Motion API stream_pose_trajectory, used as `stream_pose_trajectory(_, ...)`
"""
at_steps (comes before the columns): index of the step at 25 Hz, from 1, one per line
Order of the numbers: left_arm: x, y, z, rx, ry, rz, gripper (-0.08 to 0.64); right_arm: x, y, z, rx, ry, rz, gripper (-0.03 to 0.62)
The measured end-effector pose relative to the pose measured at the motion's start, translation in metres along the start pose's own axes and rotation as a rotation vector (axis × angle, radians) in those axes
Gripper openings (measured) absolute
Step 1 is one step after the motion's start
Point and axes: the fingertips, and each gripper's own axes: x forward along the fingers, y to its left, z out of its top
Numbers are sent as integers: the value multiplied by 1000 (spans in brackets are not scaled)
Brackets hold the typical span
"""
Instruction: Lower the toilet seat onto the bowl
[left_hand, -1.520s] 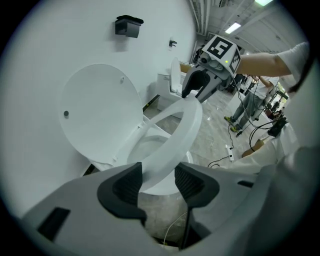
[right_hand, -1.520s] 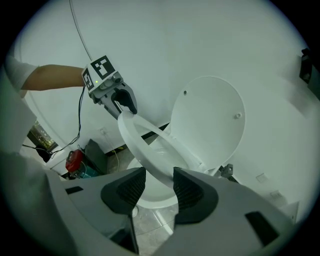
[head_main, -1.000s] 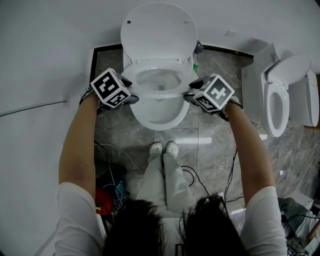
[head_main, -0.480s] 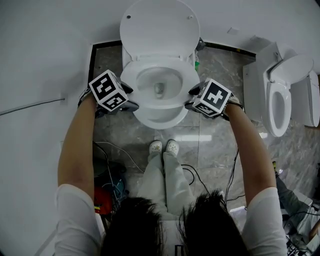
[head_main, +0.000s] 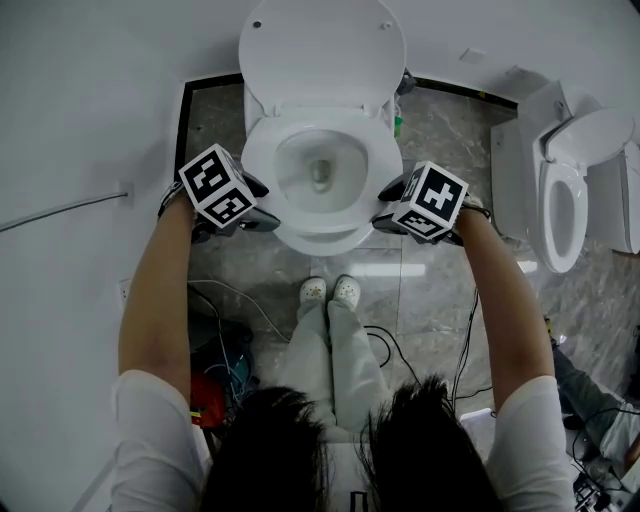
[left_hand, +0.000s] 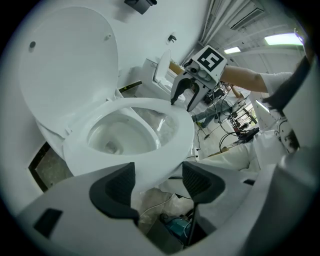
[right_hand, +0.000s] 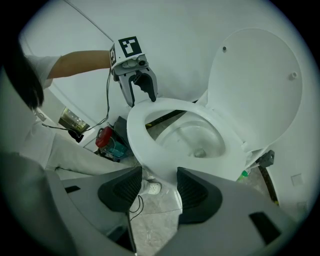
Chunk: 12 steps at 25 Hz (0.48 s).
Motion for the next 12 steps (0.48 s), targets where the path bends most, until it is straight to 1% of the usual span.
stream_pose_trajectory(5, 12, 0, -9, -24, 6, -21, 299, 14, 2, -5, 66, 11, 41, 240)
stream_pose_trajectory(10, 23, 3, -14, -86, -22, -36, 285, 25, 0, -9, 90, 18, 53, 236)
stream_pose_trajectory(12, 27, 6, -17, -104, -28, -34, 273, 30, -1, -11, 126, 14, 69, 234)
